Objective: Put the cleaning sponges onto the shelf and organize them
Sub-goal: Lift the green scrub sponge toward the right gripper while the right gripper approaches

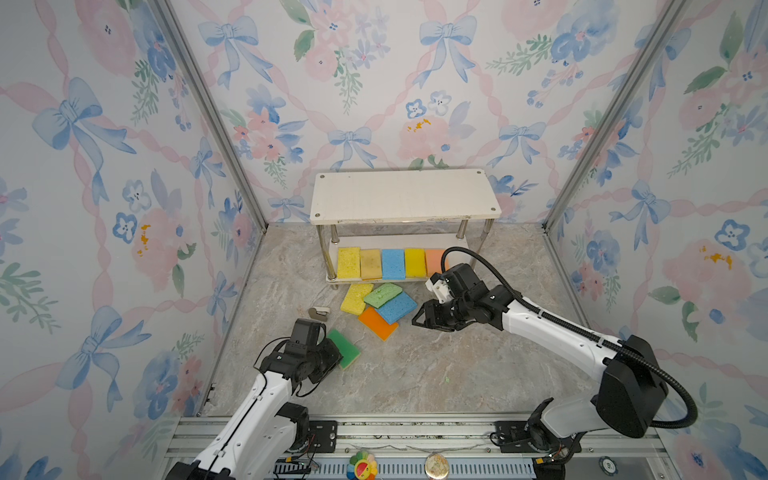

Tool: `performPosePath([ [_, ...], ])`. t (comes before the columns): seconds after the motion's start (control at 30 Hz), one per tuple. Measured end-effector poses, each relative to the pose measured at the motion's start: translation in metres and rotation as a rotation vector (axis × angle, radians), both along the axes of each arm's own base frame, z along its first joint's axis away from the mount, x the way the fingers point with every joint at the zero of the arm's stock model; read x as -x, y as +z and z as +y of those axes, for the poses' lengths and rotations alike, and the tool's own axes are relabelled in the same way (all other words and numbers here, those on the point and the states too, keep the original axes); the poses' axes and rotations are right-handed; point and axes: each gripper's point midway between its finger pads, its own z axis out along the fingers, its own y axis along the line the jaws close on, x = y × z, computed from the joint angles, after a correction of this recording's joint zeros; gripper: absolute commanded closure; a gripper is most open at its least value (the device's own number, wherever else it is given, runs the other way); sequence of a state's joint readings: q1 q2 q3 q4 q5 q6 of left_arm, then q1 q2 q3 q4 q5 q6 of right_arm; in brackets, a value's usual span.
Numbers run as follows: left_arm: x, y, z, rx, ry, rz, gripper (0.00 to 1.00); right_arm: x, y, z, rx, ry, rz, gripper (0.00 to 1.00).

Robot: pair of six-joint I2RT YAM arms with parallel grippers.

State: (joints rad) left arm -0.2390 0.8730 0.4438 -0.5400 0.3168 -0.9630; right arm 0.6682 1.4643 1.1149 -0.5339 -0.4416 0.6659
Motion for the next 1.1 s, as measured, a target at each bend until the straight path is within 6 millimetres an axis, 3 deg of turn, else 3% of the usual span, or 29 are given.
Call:
performPosePath([
  [0.07, -0.012, 0.024, -0.022, 0.029, -0.136, -0.065, 0.89, -0.001, 0.008, -0.004, 0.0, 0.014, 0.001, 0.42],
  [0.23, -0.045, 0.114, -0.076, 0.12, -0.421, -0.335, 0.91, 0.005, 0.036, 0.002, -0.032, 0.081, -0.012, 0.36],
  [0.33, -0.048, 0.147, -0.098, 0.164, -0.531, -0.439, 0.92, 0.016, 0.045, 0.011, -0.051, 0.125, -0.009, 0.36],
  [0.5, -0.045, 0.151, -0.114, 0.203, -0.616, -0.446, 0.92, 0.03, 0.048, 0.022, -0.065, 0.165, 0.002, 0.36],
  [0.83, -0.045, 0.152, -0.116, 0.215, -0.624, -0.452, 0.94, 0.023, 0.063, 0.029, -0.123, 0.125, -0.02, 0.46],
  [1.1, -0.042, 0.159, -0.117, 0.225, -0.631, -0.469, 0.95, 0.024, 0.078, 0.028, -0.163, 0.106, -0.07, 0.38],
])
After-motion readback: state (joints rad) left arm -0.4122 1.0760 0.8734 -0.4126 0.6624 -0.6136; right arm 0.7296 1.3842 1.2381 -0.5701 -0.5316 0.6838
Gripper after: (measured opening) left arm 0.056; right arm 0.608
